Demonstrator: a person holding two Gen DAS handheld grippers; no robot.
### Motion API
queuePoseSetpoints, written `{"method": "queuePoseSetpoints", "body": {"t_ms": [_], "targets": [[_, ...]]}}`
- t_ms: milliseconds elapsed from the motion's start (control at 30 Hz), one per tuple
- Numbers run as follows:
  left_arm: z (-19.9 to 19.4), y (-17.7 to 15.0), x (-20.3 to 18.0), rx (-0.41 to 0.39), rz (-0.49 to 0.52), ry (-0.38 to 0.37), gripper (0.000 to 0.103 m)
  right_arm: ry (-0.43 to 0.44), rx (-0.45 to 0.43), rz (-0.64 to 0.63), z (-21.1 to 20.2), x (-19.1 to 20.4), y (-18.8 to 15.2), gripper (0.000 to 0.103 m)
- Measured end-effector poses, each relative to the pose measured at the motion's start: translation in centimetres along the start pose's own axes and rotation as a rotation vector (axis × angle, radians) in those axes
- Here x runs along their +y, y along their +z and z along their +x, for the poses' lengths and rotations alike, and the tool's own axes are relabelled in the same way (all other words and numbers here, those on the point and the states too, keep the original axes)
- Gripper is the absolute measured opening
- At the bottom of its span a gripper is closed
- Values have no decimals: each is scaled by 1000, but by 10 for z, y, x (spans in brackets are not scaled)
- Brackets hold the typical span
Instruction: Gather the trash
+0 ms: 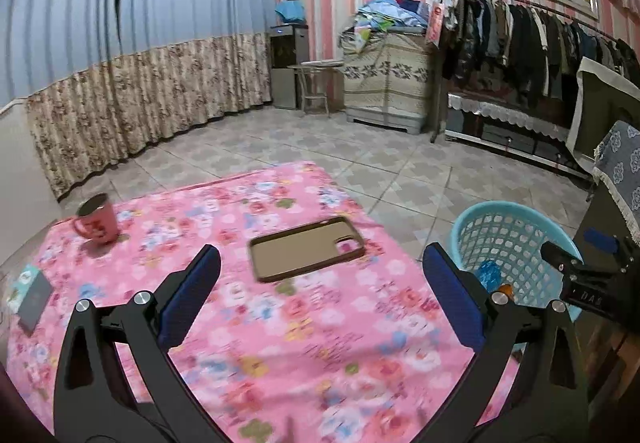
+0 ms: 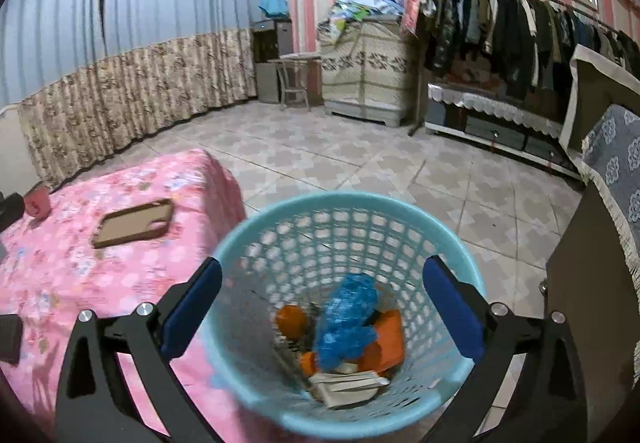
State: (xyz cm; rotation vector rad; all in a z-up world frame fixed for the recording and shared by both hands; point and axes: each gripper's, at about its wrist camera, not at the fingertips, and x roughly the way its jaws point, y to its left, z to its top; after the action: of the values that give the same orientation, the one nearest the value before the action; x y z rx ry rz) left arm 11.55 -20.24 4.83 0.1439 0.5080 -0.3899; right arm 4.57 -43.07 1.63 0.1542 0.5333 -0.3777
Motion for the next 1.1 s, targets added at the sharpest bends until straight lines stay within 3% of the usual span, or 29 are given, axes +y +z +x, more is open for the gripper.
{"method": "queuePoseSetpoints", "body": {"t_ms": [333, 600, 767, 1100], "targets": [[-66, -26, 66, -18, -79, 83, 98, 88, -50, -41, -46, 57, -3, 99], [-101, -43, 96, -52, -99, 125, 98, 168, -75, -78, -72, 98, -7, 99], [-114, -63, 110, -60, -109, 176, 98, 230, -73, -107, -84, 134, -27, 99], [-124, -109, 134, -43, -158, 254, 98, 270, -102, -180, -97, 180, -69, 99]]}}
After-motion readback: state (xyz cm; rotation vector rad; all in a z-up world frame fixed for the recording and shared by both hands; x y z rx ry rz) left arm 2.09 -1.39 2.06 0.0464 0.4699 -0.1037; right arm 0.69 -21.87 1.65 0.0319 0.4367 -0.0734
